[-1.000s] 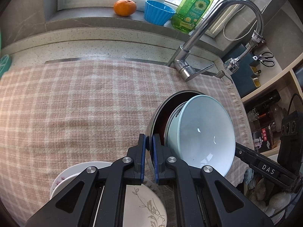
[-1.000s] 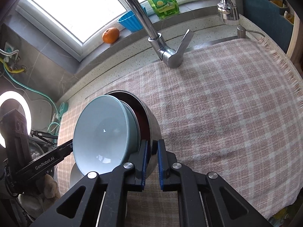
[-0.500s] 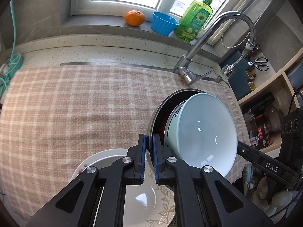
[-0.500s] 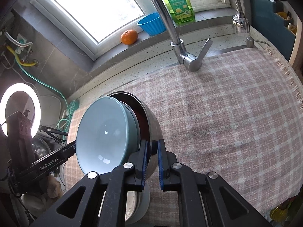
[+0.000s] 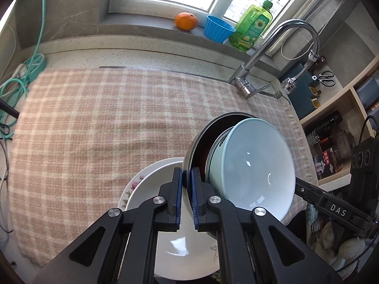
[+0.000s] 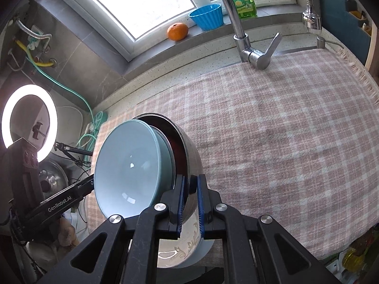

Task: Organize plates and bowls
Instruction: 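Lift the nested bowl stack with both grippers and carry it over the plates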

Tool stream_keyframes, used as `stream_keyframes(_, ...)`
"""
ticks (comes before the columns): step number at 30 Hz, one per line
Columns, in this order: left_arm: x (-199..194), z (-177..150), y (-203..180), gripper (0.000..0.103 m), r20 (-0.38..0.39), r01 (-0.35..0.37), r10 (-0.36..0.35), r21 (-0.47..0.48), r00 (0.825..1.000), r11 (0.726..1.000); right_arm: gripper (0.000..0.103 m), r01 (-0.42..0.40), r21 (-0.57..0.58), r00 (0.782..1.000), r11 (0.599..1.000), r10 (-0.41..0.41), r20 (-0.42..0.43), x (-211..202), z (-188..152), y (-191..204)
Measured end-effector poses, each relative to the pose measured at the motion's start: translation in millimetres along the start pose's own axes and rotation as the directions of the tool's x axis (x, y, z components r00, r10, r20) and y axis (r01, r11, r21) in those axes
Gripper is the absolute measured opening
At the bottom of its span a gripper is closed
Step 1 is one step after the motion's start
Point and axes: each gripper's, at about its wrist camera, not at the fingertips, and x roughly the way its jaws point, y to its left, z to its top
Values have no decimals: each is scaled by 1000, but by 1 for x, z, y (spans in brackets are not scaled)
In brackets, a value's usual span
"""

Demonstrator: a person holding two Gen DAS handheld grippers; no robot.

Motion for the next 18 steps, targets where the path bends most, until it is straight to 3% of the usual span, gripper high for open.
stream_keyframes(18, -14, -27, 25, 6, -28, 4, -4, 5, 1000, 1000, 9, 17, 23, 999, 1000, -16, -33, 12, -44, 20)
